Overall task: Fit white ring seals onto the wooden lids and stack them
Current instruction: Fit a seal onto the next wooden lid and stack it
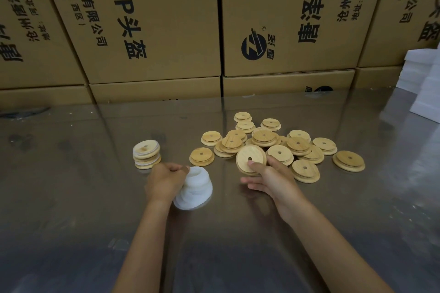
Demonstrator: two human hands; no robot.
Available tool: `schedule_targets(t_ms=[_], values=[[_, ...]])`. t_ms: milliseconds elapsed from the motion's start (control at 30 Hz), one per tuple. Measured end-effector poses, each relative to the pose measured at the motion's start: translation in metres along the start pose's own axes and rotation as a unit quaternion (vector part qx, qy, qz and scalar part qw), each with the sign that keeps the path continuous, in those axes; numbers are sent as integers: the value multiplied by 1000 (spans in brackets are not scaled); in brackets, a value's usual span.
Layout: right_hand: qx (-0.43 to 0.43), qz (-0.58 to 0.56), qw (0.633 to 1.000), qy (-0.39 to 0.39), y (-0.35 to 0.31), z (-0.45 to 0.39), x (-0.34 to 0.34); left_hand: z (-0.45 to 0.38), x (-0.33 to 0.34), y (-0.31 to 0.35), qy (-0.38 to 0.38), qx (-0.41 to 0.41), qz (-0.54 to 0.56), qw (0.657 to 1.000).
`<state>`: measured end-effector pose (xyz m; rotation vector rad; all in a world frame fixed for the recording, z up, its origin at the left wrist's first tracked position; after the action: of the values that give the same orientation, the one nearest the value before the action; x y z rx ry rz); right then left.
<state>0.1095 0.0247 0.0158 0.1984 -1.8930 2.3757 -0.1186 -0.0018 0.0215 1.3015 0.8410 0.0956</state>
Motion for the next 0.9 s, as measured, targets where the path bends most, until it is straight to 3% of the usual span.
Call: schedule_targets(t_ms=[233,633,733,900], values=[[1,-2,1000,5,0,-1,0,-5,1,-3,18,19,24,999],[3,2,1000,-2,-1,1,0,1,3,13,60,122,108,985],[9,-11,1000,-15,-3,2,1,14,6,28,22,158,179,971],[22,-27,998,-51,-2,5,4,43,26,49,-138,213,274,928]])
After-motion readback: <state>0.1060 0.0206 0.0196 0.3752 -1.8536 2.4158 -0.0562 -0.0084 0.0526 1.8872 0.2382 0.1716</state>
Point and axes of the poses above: each hand's wrist, its own z-axis away from the middle knuckle, its own x-axis out of the palm, y = z × x, the point moved 2 cm from there along -z, towards the middle knuckle, and after that the axes turned 3 degrees about y, right-handed, at the moved point
